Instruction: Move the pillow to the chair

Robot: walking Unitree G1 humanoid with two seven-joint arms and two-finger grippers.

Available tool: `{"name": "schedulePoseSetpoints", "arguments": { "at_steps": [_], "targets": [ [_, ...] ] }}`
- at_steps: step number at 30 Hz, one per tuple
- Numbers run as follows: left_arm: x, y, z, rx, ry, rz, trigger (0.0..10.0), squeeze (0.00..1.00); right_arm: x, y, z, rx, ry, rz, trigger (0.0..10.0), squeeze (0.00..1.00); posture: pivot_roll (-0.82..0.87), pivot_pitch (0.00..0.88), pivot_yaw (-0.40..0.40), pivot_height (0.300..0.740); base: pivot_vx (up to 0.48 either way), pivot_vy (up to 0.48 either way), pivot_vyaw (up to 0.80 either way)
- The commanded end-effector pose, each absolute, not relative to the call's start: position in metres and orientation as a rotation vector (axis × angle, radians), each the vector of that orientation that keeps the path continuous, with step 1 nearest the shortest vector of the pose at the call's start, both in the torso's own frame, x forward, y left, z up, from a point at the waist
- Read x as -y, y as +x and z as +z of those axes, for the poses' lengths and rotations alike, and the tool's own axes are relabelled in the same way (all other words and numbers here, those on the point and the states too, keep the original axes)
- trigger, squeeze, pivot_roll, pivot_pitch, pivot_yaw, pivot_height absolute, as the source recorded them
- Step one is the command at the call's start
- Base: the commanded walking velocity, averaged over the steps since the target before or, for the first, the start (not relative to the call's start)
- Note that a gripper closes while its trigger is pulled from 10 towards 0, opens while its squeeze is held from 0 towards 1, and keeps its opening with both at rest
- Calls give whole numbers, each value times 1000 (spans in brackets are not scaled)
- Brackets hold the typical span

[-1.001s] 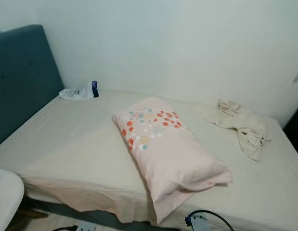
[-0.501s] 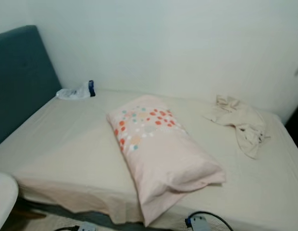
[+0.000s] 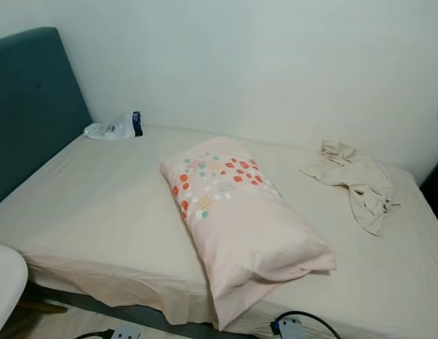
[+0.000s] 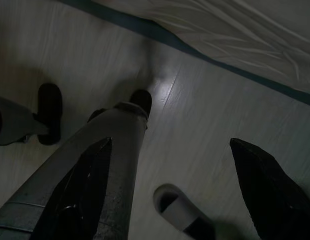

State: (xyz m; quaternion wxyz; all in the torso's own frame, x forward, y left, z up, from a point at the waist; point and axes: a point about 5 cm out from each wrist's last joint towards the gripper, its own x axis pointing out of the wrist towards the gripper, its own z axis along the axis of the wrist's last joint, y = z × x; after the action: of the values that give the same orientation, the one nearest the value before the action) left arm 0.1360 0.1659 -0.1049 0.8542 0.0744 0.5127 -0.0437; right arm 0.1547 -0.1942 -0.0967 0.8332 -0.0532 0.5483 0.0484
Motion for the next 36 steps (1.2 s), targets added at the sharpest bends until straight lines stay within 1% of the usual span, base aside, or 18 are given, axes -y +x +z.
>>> {"name": "schedulePoseSetpoints", "arguments": {
  "at_steps": [1,9,13,17,28,31,32,34,36],
  "targets": [
    [-161,129,-108,-1112,123,-107,10000,0,196,159,-95,-1151,-116,96,10000,0,67,0,-55,740,285,0,0],
    [-160,131,-107,-1106,121,-115,10000,0,195,159,-95,-1141,-94,87,10000,0,64,0,-54,740,292,0,0],
    [-160,131,-107,-1100,109,-109,10000,0,195,158,-95,-1152,-81,83,10000,0,66,0,-50,740,292,0,-678],
    [-160,132,-107,-1091,72,-91,10000,0,194,160,-95,-1141,-80,84,10000,0,67,0,-48,740,0,0,-716],
    [-157,136,-105,-1085,81,-106,10000,0,196,164,-93,-1114,-28,29,10000,0,64,0,-43,740,0,0,0],
    [-156,140,-104,-1065,84,-103,10000,0,204,172,-88,-1051,82,-62,10000,0,65,0,-42,740,0,0,0],
    [-156,144,-102,-1048,90,-91,10000,0,208,182,-82,-981,191,-106,10000,0,66,0,-42,740,0,0,0],
    [-157,147,-101,-1036,92,-81,10000,0,208,189,-78,-933,263,-115,10000,0,65,0,-40,740,0,0,0],
    [-161,153,-99,-1012,103,-58,10000,0,203,207,-68,-839,401,-80,10000,0,60,0,-33,740,0,0,0]
  ]
}}
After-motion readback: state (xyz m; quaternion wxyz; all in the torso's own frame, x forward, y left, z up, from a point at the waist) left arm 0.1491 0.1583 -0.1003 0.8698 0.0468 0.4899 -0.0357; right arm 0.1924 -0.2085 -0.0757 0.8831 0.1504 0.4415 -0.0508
